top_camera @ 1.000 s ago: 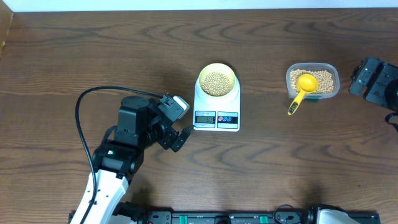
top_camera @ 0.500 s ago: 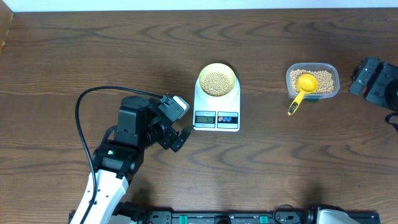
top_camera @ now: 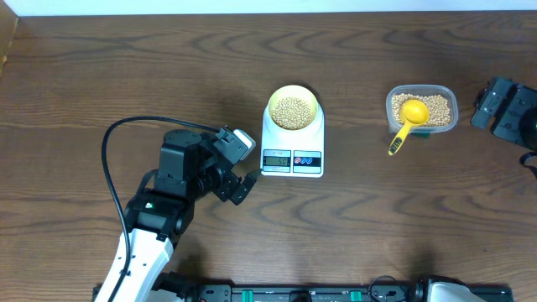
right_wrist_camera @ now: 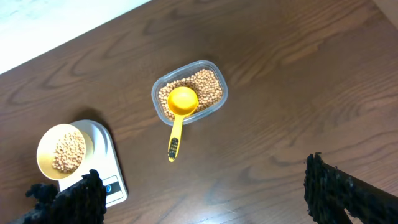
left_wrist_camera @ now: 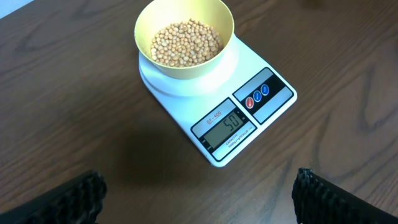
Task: Scoop item into bowl and weigh 50g on scale
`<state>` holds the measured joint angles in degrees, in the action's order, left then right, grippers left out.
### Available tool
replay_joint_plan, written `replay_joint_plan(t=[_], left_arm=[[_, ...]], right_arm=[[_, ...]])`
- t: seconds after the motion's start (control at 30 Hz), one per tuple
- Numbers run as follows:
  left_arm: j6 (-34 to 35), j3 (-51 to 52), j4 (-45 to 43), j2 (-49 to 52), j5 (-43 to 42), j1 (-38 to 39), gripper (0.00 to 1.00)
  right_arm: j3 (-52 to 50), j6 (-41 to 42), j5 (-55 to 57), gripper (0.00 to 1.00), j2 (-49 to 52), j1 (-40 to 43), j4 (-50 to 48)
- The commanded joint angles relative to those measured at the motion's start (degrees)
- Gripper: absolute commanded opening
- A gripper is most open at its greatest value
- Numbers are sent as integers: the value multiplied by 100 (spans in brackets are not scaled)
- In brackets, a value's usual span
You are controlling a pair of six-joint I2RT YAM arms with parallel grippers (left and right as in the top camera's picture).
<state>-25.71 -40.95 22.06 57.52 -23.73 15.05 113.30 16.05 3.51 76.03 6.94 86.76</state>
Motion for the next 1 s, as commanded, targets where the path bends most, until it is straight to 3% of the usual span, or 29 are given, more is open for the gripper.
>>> replay_joint_plan(t=[0.0, 0.6, 0.97], left_arm=[[-15, -66, -2, -28, -70, -24, 98], [-15, -66, -2, -28, -70, -24, 98], [-15, -66, -4, -28, -70, -24, 98]], right_arm=[[28, -46, 85, 99, -2, 26, 13], [-323, -48, 579, 99, -330, 26, -391], [-3943, -136, 660, 99, -2804, 24, -3528]])
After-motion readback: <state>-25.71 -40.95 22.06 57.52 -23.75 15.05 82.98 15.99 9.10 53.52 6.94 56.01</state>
